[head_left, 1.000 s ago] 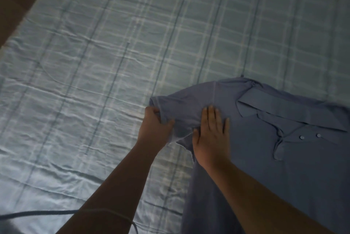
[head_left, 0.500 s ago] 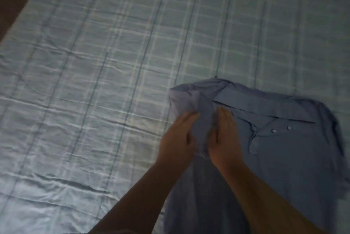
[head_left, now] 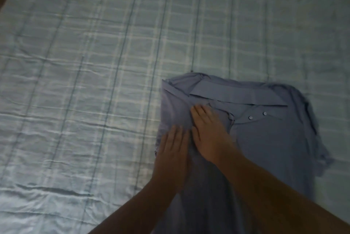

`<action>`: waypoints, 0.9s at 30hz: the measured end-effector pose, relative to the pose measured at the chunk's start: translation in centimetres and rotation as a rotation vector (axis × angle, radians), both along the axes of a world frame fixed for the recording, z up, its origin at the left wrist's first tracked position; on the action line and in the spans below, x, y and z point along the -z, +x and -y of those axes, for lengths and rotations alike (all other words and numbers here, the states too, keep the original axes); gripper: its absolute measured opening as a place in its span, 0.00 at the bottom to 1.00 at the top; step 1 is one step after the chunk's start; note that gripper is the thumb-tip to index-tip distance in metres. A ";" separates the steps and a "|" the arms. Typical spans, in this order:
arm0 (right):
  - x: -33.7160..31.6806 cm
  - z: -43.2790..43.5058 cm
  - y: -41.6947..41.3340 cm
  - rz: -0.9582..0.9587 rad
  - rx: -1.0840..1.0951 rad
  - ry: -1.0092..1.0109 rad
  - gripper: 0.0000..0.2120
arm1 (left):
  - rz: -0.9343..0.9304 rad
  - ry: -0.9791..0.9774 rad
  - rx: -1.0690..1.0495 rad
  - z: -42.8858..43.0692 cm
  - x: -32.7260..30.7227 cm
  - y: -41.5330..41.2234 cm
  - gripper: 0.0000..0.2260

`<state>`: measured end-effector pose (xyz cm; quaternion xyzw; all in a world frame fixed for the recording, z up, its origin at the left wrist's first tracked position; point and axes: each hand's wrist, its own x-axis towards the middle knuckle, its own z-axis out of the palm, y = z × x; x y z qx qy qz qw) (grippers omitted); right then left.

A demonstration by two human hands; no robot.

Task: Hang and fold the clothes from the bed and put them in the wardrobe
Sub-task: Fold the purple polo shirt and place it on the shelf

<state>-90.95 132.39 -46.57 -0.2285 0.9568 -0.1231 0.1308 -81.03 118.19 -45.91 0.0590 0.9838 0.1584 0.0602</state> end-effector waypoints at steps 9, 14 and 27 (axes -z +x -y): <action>-1.0 -0.8 -0.4 0.145 0.060 -0.122 0.26 | 0.119 -0.081 0.065 0.4 0.2 2.2 0.31; -4.9 -7.2 1.9 0.118 0.438 -0.362 0.22 | 0.079 0.032 0.043 -2.9 -3.3 0.0 0.26; -3.5 -33.7 0.8 0.166 0.898 -0.170 0.16 | 0.228 0.340 0.190 -29.8 -2.6 -4.5 0.13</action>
